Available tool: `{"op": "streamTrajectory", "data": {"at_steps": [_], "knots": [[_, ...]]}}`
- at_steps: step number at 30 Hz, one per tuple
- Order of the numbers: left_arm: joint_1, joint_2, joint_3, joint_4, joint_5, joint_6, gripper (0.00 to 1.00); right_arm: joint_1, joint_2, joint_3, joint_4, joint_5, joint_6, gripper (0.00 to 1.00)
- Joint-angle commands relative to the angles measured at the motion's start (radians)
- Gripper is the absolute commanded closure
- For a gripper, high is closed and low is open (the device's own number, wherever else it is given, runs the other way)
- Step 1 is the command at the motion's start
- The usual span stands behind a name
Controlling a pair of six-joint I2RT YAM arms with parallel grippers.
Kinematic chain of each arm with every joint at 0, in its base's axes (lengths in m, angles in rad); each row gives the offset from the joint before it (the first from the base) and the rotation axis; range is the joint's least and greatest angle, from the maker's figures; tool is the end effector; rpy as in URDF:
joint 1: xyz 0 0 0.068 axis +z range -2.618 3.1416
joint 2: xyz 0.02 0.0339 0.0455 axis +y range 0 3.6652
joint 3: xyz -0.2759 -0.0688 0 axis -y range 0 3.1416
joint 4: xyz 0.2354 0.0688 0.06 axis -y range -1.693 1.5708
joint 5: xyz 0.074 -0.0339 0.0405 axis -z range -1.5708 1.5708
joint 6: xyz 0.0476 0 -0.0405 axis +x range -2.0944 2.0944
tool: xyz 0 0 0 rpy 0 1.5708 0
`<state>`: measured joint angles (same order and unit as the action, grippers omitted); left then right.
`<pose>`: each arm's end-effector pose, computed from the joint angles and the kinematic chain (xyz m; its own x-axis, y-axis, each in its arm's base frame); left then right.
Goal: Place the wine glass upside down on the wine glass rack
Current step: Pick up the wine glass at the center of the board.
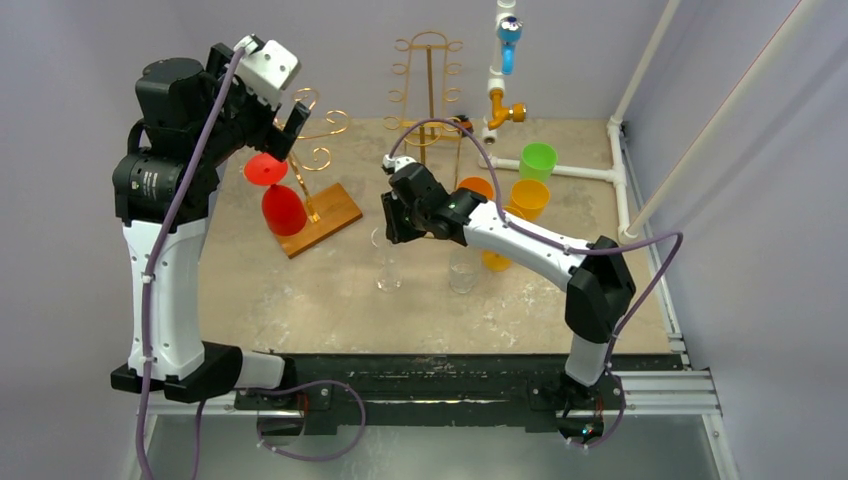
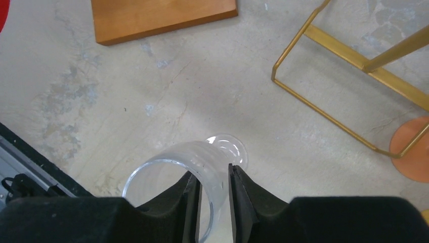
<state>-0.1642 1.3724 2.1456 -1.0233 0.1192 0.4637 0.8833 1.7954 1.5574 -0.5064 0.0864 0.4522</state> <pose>0.2059 -0.0399 0.5613 -0.0950 0.4659 -0.8797 0.3560 0.8412 0.4070 0.2657 0.3171 0.3030 -0.7056 -0.1733 -0.6871 -0.4685 0.8416 0.2688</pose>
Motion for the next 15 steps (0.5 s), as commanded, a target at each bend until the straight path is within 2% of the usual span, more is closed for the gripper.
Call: {"op": "streamTrajectory", "data": {"at_steps": [1, 5, 8, 15], "knots": [[0.000, -0.041, -0.028, -0.081, -0.099, -0.102, 0.09, -0.003, 0.032, 0.039, -0.073, 0.018, -0.045, 0.74], [0.000, -0.051, -0.049, -0.073, -0.090, -0.103, 0.11, -0.004, -0.001, 0.038, -0.076, 0.027, -0.046, 0.93], [0.000, -0.050, -0.043, -0.075, -0.063, -0.110, 0.13, -0.003, -0.077, 0.045, -0.063, 0.052, -0.043, 1.00], [0.000, -0.057, -0.048, -0.105, 0.016, -0.131, 0.18, -0.003, -0.265, 0.085, 0.010, 0.074, -0.081, 1.00]]}}
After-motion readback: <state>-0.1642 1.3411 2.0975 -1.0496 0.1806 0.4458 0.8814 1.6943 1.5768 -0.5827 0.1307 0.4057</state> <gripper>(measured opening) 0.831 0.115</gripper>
